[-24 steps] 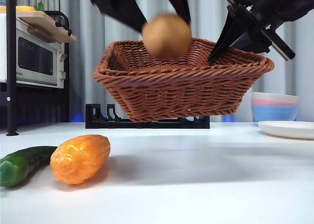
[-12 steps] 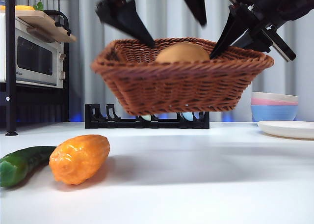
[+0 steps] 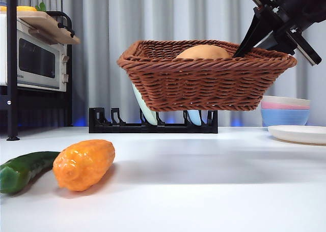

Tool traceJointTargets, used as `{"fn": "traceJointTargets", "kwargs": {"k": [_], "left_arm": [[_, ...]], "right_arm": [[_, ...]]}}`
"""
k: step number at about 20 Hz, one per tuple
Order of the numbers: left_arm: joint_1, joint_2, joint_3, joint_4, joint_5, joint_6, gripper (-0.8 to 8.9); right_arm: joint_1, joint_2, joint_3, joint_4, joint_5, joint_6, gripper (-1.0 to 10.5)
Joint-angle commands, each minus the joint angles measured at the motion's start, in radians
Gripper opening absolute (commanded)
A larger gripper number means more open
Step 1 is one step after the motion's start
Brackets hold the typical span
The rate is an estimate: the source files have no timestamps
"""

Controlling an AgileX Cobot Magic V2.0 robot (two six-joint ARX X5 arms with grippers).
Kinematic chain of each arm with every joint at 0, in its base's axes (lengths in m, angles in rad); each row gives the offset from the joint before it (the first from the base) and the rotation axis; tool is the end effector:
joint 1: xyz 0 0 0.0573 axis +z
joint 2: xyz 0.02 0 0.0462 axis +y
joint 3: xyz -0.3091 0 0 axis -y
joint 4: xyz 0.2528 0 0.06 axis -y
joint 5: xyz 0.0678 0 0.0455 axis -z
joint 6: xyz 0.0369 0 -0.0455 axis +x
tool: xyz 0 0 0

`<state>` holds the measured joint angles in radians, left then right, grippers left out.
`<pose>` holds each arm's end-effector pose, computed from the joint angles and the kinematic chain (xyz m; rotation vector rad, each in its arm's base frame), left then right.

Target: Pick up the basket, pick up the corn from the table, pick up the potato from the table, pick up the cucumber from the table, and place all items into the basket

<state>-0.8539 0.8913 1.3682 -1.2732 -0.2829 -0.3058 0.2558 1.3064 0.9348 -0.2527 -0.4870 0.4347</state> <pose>0.0702 -0.0649 0.4395 0.1478 0.7486 -0.4271 0.2646 0.0871 0.3073 0.4743 0.7820 0.5701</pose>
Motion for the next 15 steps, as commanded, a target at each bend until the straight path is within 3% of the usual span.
{"fn": "traceJointTargets", "kwargs": {"k": [1, 10, 15], "left_arm": [[-0.001, 0.016, -0.034, -0.032, -0.007, -0.054, 5.65], [0.014, 0.026, -0.369, 0.209, 0.003, -0.129, 5.61], [0.085, 0.087, -0.509, 0.345, 0.078, -0.14, 5.61]], "right_arm": [[-0.001, -0.005, 0.006, 0.021, -0.011, 0.009, -0.2], [-0.001, -0.013, 0.006, 0.021, -0.011, 0.0, -0.2], [-0.001, -0.026, 0.006, 0.021, -0.011, -0.006, -0.2]]}}
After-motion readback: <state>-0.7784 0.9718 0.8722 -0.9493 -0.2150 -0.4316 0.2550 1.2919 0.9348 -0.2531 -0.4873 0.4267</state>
